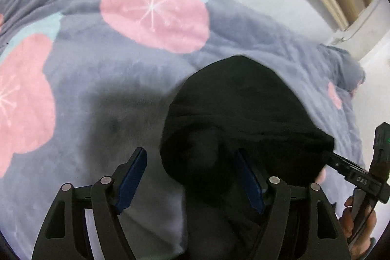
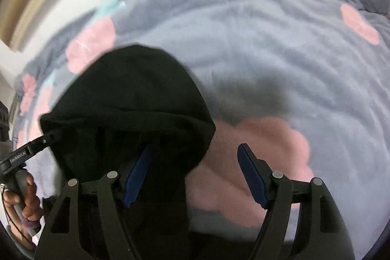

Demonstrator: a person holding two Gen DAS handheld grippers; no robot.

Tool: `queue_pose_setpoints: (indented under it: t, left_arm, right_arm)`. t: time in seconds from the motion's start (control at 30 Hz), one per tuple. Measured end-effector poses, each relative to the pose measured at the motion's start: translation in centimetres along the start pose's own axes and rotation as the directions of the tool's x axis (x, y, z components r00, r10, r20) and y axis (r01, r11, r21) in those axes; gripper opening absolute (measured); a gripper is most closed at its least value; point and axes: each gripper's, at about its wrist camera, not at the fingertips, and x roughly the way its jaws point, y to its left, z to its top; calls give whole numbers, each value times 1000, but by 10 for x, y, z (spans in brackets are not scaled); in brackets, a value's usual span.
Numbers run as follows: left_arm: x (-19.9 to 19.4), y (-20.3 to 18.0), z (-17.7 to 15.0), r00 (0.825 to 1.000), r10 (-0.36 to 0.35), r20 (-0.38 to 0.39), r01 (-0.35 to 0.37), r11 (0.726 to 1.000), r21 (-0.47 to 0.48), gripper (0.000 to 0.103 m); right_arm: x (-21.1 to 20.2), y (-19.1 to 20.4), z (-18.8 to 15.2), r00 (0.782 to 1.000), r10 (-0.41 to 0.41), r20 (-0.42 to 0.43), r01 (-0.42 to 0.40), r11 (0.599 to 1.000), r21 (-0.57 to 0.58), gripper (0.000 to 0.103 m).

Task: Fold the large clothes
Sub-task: 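Grasp the jacket hood with both grippers, then lift the hood with both grippers and fold it toward the hem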

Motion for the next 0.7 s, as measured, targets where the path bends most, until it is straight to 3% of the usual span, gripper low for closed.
queue_pose_setpoints:
  t: [0.03,0.07,0.13,0.23,0.3,0.37,0.47,0.53,0.6,0.67,0.7]
  left_arm:
    - [6,1,2,1000,14,-15,-14,1000,6,44]
    - [10,3,3,1000,3,-23,-2,1000,17,13]
    - [-1,6,3,999,-28,26,27,999,22,10]
    - [-42,14,-6,981,-142,135,138,990,36,9]
    - [-52,19,-13,975,-156,159,150,987,51,9]
    - [-35,28,-19,988,-113,109,109,993,47,10]
    - [24,44,-30,997,-50,-61,52,998,29,12]
    - [40,52,-36,994,-88,-62,89,996,17,13]
    - [38,70,-34,983,-177,-56,172,982,-78,15]
    - [27,83,-36,970,-239,-44,231,963,-136,26]
    - [19,83,-39,972,-232,-36,226,966,-124,30]
  right_arm:
    - [2,-1,0,1000,9,-1,-9,1000,-6,44]
    - [1,-1,-1,1000,7,5,-7,1000,-14,22]
    - [-12,-2,0,998,5,70,-3,1000,-24,16]
    - [-39,-8,-6,986,-2,168,10,999,-44,14]
    - [-31,-14,-8,988,-6,153,15,998,-57,14]
    - [-6,-23,-12,996,-8,88,11,999,-38,14]
    - [30,-20,-21,999,-36,2,37,996,-79,14]
    - [40,-19,-27,998,-57,-3,56,994,-94,13]
    - [37,-24,-24,999,-37,-6,36,997,-71,18]
    - [29,-30,-24,1000,-15,-18,14,998,-54,29]
    - [21,-33,-25,1000,-6,-17,5,998,-55,31]
